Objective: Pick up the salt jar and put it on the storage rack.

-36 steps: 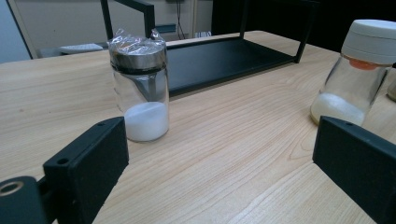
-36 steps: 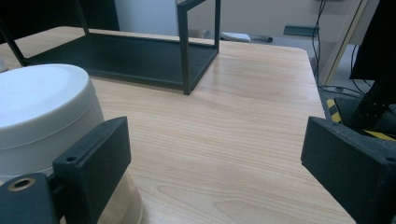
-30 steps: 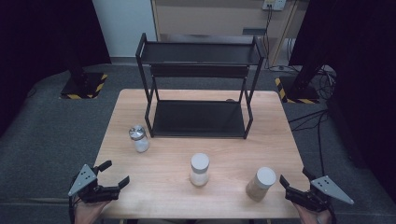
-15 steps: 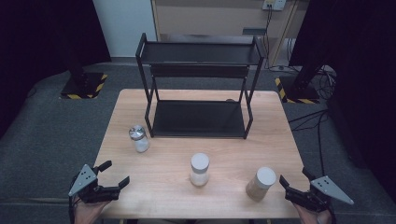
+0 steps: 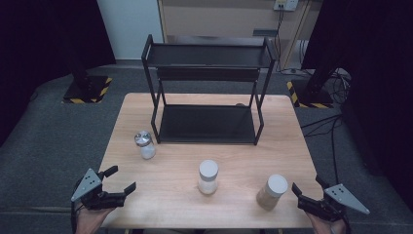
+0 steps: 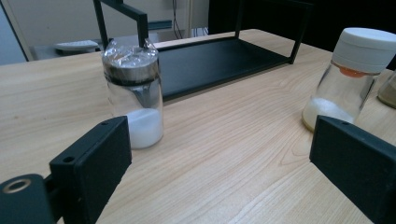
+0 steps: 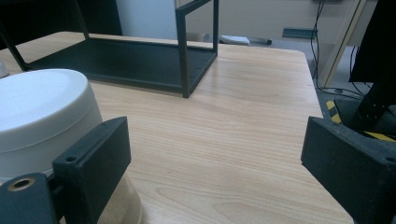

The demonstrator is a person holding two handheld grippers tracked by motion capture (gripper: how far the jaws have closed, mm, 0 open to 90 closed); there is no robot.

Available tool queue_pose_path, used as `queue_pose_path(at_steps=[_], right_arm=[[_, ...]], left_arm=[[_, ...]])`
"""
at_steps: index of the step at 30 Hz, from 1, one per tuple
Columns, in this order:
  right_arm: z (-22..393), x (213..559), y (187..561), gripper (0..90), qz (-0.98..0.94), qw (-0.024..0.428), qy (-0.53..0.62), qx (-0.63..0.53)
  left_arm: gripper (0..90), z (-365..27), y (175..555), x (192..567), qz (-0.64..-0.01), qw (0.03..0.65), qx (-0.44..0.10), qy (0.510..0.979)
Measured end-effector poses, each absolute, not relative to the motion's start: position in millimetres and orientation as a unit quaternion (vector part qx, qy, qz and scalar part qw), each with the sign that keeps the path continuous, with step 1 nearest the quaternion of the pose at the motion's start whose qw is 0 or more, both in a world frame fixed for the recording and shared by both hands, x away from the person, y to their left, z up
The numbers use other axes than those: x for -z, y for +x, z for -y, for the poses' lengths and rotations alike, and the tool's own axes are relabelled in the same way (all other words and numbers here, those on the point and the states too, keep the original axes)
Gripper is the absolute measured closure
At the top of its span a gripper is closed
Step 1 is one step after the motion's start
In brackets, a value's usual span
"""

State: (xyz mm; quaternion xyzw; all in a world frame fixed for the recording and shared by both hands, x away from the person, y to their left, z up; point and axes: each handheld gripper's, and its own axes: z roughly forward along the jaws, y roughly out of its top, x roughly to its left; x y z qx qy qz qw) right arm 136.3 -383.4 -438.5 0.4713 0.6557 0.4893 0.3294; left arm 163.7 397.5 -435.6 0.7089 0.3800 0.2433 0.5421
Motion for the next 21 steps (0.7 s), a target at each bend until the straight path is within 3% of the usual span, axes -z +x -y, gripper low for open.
queue_pose_path(at_steps=[21], right_arm=[[384,439,135,8.5,-0.652,0.331,0.473,-0.491]], left_arm=[[5.4,-409,205,393,-0.353,0.528,-0.229,0.738]])
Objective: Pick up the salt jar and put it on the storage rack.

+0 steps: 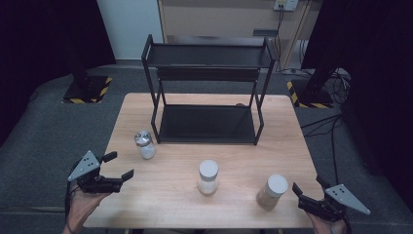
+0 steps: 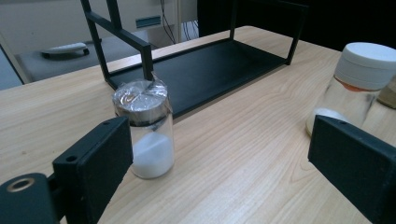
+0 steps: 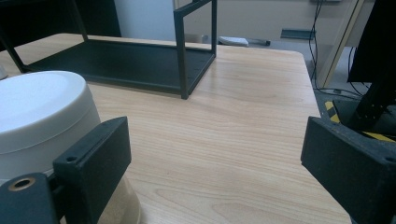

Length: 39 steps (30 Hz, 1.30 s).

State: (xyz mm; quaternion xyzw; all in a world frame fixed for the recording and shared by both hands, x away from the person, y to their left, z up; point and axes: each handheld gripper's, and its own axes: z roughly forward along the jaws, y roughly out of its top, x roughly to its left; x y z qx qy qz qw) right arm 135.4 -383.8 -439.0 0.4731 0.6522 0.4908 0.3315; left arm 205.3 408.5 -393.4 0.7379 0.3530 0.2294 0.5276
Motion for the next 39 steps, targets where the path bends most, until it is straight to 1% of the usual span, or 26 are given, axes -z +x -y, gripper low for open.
queue_pose_path(at_steps=[10,17,22,31,39], right_arm=[[385,439,135,8.6,-0.652,0.331,0.473,-0.492],[385,439,135,8.7,-0.651,0.330,0.474,-0.493],[385,440,135,8.8,-0.650,0.330,0.474,-0.494],[385,440,135,8.9,-0.650,0.329,0.474,-0.494],[386,440,135,8.9,-0.649,0.329,0.474,-0.496]], left_arm=[[5.4,-407,238,383,-0.363,0.519,-0.229,0.739],[5.4,-402,259,383,-0.372,0.510,-0.225,0.742],[5.5,-397,278,386,-0.383,0.504,-0.221,0.742],[6.1,-387,300,389,-0.395,0.487,-0.224,0.746],[8.2,-380,322,403,-0.413,0.474,-0.216,0.747]])
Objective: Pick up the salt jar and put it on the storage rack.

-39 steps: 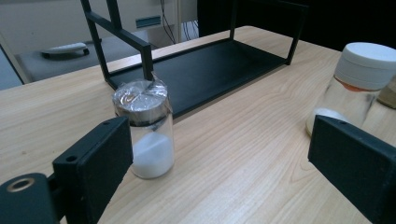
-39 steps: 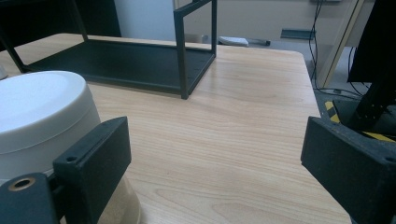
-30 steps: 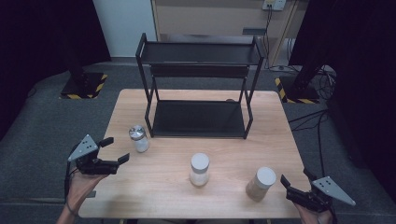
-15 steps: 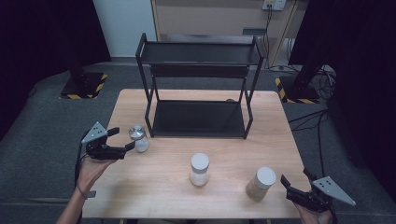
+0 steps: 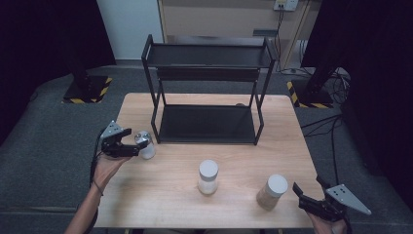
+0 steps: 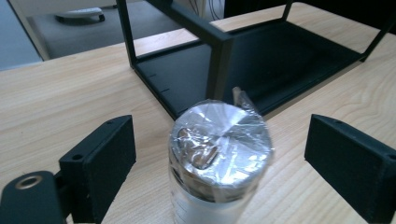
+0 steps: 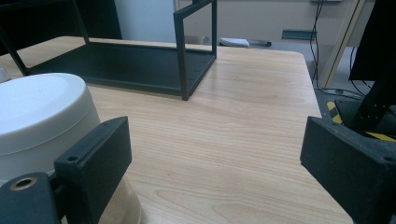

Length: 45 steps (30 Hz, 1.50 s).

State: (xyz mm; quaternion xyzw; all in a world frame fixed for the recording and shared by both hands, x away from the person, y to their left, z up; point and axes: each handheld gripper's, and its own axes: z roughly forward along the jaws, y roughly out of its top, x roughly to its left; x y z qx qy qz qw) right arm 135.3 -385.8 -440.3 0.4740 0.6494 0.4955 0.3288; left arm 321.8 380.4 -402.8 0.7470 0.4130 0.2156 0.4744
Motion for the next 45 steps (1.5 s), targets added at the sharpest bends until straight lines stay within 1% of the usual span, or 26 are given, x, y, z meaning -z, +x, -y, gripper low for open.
queue_pose_path(at_steps=[5,9,13,17,18,19,25,29,33,36,45], right_arm=[[386,440,135,8.9,-0.649,0.328,0.475,-0.496],[386,440,135,9.0,-0.648,0.328,0.475,-0.497],[387,441,135,9.0,-0.647,0.327,0.475,-0.498],[387,441,135,9.0,-0.647,0.327,0.475,-0.498],[387,441,135,9.0,-0.647,0.327,0.475,-0.498],[387,441,135,9.0,-0.647,0.327,0.475,-0.498],[387,441,136,9.0,-0.648,0.326,0.475,-0.499],[387,441,136,9.0,-0.647,0.326,0.475,-0.499],[386,441,136,9.0,-0.647,0.327,0.475,-0.499],[386,441,136,9.0,-0.648,0.327,0.475,-0.498],[386,441,136,9.0,-0.648,0.327,0.474,-0.499]], left_arm=[[10.3,-377,328,411,-0.417,0.478,-0.214,0.743],[13.4,-370,331,413,-0.409,0.468,-0.218,0.752],[18.0,-365,334,420,-0.416,0.466,-0.222,0.748],[26.0,-366,336,428,-0.413,0.473,-0.221,0.746],[31.2,-367,335,431,-0.406,0.479,-0.225,0.745],[32.5,-365,333,431,-0.405,0.478,-0.229,0.745],[33.5,-363,330,429,-0.399,0.473,-0.235,0.750],[33.6,-363,328,425,-0.394,0.470,-0.229,0.756],[33.5,-366,326,423,-0.391,0.483,-0.217,0.752],[33.5,-364,322,417,-0.380,0.484,-0.220,0.757],[33.6,-357,318,396,-0.349,0.490,-0.204,0.772]])
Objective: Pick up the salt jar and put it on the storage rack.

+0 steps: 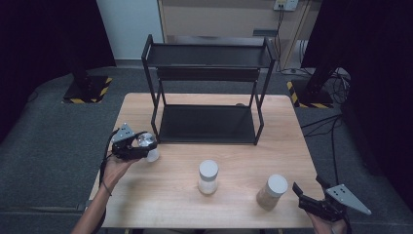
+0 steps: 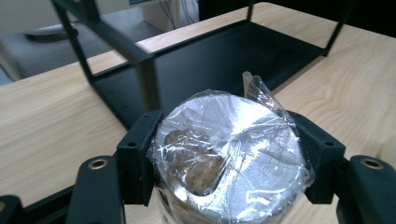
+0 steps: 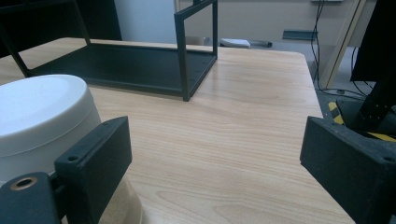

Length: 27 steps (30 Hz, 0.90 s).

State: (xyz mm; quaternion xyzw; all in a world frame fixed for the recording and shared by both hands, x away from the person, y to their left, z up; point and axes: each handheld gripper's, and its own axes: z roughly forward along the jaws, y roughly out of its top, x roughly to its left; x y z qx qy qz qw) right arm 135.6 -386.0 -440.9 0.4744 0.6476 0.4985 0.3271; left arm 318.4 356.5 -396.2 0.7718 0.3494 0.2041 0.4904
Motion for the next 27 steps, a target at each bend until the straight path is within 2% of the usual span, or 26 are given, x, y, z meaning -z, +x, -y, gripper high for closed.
queue_pose_path(at_steps=[13,27], right_arm=[[386,441,136,9.1,-0.648,0.327,0.474,-0.499],[387,442,136,9.1,-0.647,0.325,0.474,-0.501]], left_arm=[[33.5,-333,325,377,-0.325,0.495,-0.186,0.784],[33.5,-294,343,366,-0.345,0.491,-0.191,0.777]])
